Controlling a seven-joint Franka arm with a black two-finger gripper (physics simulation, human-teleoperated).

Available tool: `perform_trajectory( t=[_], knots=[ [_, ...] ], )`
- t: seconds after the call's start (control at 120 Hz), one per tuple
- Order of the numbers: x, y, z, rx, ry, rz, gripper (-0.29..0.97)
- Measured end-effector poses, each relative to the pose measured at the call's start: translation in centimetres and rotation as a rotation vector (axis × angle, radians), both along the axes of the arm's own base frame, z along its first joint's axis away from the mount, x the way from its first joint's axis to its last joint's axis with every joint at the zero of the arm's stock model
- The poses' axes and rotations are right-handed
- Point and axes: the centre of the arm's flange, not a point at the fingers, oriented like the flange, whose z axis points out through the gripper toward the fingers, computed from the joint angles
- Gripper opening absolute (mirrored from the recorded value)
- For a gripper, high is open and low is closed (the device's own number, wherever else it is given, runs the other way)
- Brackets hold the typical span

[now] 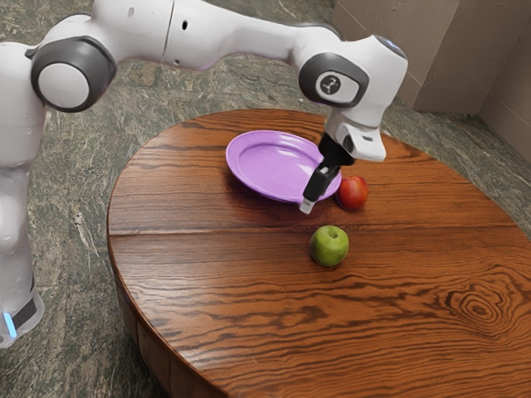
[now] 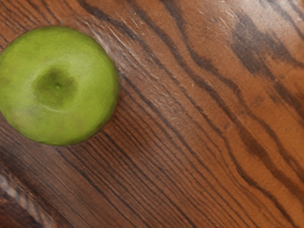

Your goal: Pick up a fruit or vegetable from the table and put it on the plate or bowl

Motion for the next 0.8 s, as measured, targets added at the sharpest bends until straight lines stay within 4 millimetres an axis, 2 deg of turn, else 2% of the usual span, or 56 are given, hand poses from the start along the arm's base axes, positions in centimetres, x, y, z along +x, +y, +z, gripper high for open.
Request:
perform_trajectory(
  t=[0.15,0.267,0.35,0.542,0.708,0.8],
  knots=[
    [-0.2,-3.0,-0.5,-0.043,-0.02,-0.107,0.68],
    [-0.4,-3.5,-2.0,-0.064,-0.012,-0.151,0.68],
    [-0.6,-2.9,-2.3,-0.068,-0.02,-0.163,0.68],
    [-0.5,0.4,-0.8,-0.062,-0.066,-0.155,0.68],
    [0.5,3.2,-1.1,-0.068,-0.081,-0.148,0.68],
    [1.6,3.8,-1.8,-0.078,-0.086,-0.161,0.68]
  ],
)
